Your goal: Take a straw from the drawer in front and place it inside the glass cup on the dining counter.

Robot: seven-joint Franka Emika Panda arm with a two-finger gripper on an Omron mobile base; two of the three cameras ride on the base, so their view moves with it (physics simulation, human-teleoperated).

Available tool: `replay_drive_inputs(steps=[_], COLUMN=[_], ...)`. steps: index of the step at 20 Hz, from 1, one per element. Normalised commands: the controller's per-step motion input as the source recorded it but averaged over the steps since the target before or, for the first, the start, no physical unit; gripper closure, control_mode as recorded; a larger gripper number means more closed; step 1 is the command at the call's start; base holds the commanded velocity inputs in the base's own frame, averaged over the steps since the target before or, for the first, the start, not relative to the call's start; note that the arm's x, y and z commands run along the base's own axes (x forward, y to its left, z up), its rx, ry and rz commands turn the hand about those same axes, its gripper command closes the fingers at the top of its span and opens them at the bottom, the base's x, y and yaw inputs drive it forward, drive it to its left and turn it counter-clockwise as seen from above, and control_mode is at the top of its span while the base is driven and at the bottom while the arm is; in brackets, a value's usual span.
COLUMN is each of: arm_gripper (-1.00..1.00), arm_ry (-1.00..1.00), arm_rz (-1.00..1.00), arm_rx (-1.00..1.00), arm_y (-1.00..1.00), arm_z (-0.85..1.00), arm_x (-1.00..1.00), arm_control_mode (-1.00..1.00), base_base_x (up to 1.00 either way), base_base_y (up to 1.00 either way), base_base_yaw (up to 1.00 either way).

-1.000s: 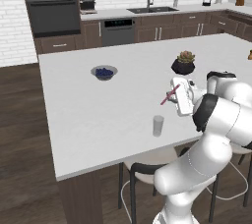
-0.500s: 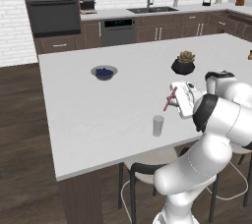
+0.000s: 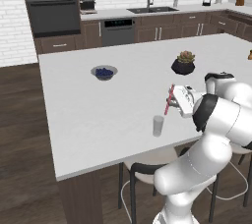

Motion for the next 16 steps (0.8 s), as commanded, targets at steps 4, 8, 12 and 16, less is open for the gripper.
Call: replay_drive_inputs(steps=[4,8,12,16], arm_gripper=[1.00,1.00,1.00,1.00], arm_ry=[0.07,0.05,0.03,0.02], arm_rz=[0.00,0.00,0.00,0.00], arm_rx=[0.00,0.00,0.00,0.00], arm_y=[0.00,0.00,0.00,0.00], arm_z=[-0.25,-0.28,-0.07,0.00], arm_x=[0.00,0.10,0.16,0.16], arm_control_mode=[-1.00,-1.00,-1.00,-1.00], base_base_x=[0.00,0.00,0.00,0.00], base_base_y=[0.00,0.00,0.00,0.00], base_base_yaw=[0.00,0.00,0.00,0.00])
